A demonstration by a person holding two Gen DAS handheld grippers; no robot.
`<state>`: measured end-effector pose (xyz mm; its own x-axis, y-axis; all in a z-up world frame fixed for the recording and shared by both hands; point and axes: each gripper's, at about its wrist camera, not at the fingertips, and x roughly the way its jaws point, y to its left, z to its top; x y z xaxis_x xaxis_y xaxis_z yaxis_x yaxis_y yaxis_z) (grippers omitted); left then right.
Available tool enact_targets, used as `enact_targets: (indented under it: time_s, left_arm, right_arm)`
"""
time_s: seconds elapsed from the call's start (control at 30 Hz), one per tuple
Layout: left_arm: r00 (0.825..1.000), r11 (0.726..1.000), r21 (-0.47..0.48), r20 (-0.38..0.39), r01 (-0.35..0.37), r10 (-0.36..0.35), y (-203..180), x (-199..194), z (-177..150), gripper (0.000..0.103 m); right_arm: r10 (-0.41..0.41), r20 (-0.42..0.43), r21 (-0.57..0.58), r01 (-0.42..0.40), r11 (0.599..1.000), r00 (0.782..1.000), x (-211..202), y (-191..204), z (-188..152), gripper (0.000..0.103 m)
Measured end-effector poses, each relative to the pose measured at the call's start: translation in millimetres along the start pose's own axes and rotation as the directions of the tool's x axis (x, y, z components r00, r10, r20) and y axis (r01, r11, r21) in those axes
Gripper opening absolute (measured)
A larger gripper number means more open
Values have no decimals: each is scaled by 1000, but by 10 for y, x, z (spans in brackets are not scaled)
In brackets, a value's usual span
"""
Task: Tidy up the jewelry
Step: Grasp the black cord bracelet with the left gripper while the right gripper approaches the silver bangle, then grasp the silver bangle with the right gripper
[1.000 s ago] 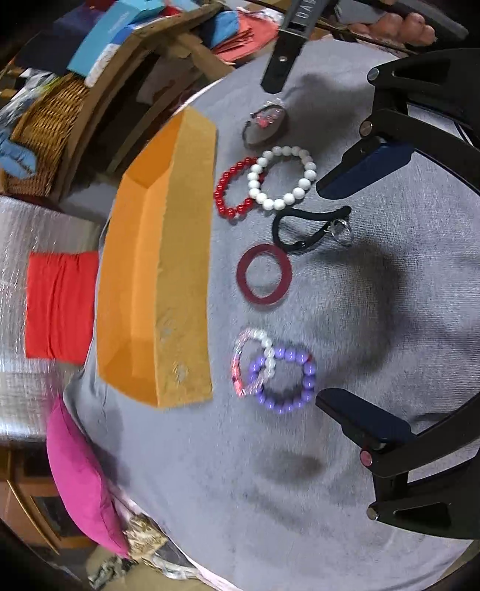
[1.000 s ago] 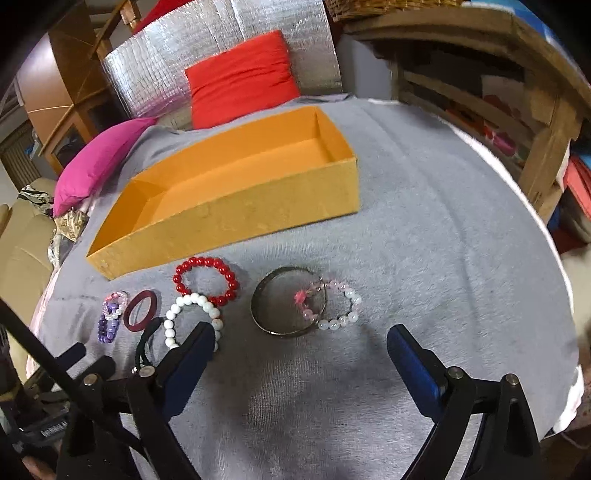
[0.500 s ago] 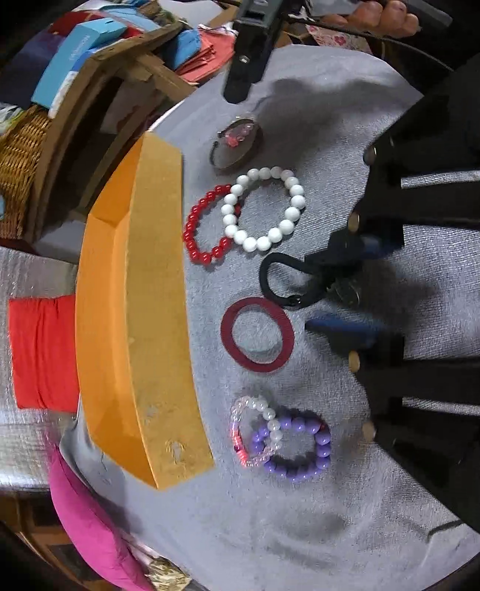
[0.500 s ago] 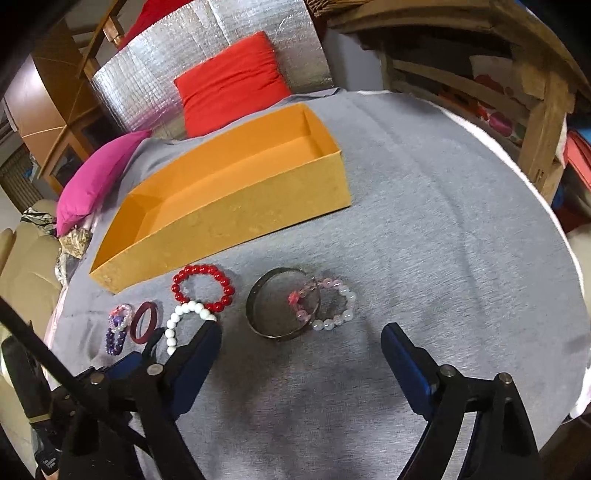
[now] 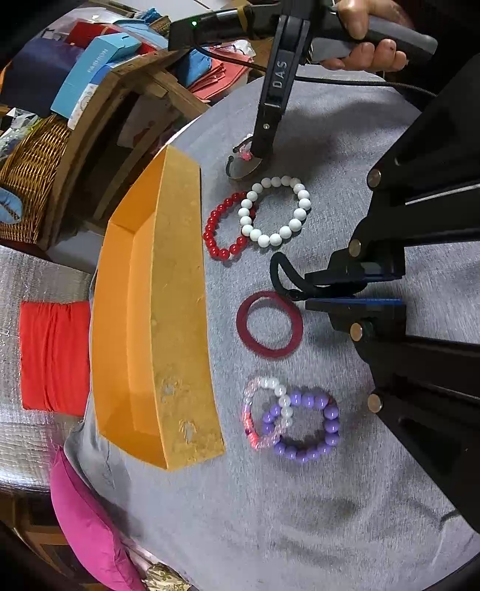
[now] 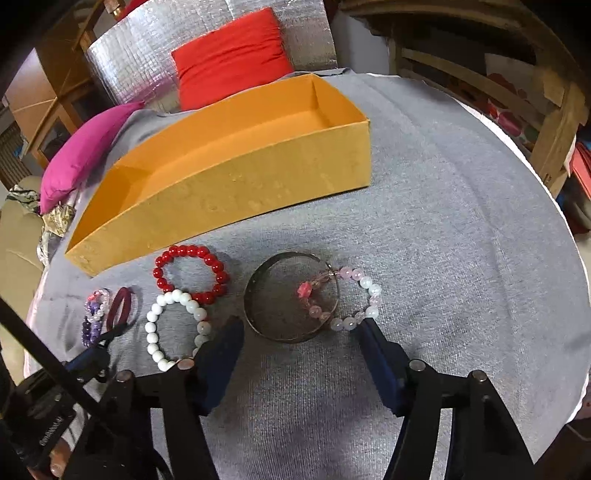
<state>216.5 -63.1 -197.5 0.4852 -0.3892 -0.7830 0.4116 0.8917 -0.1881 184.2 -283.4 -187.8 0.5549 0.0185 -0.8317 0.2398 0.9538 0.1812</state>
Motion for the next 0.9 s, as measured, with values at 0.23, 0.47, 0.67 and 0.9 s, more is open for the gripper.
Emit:
enact_targets:
  time_s: [0.23, 0.47, 0.67, 0.9]
  left_arm:
    - [1000, 1000, -27, 22, 4, -3, 30, -154, -40, 7]
    - [1000, 1000, -29, 27, 6, -6, 34, -146, -43, 7]
    - [1000, 999, -38, 25, 7, -6, 37, -153, -32, 7]
    - [1000, 1000, -30, 19, 6, -5, 10, -138, -35, 7]
  right_arm:
    - [-59, -2, -58, 59, 997, 998, 62, 102, -15, 67]
    - [-126, 11, -86, 127, 988, 992, 84, 183, 27, 78]
    - [-145, 39, -133, 149, 980, 989, 61, 297, 10, 80]
    - [-148, 17, -139, 149, 979, 989, 170, 346, 32, 80]
